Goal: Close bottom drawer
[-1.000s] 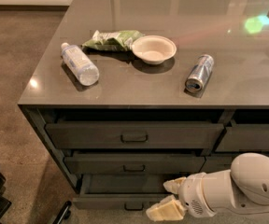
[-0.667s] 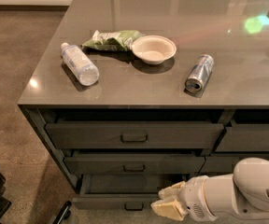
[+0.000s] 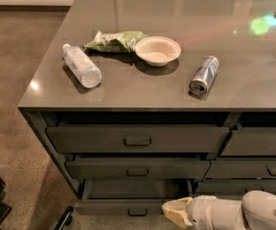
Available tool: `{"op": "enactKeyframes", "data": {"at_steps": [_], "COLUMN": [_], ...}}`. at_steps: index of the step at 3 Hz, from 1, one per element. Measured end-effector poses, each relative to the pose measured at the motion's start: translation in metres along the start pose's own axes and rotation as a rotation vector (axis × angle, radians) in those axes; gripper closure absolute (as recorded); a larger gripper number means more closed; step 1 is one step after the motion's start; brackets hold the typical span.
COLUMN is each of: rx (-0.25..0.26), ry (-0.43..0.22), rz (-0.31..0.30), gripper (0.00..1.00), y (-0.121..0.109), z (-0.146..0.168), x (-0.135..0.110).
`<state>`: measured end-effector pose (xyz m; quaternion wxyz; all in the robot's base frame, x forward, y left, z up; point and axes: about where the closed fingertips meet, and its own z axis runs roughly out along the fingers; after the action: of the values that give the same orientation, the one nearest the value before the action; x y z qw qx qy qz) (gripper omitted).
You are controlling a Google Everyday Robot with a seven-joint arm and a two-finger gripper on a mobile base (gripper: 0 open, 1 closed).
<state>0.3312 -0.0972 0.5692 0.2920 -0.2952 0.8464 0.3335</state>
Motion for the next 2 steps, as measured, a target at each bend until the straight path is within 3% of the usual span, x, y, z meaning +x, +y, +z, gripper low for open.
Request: {"op": "enactKeyframes", "data": {"at_steps": [1, 2], "rx": [0.007, -0.031], "ry": [-0.084, -0.105], "rz": [0.021, 0.106], "gripper": [1.00, 1.00], "y": [-0.042, -0.080], "z": [0.022, 0.059], "x": [0.016, 0.045]}}
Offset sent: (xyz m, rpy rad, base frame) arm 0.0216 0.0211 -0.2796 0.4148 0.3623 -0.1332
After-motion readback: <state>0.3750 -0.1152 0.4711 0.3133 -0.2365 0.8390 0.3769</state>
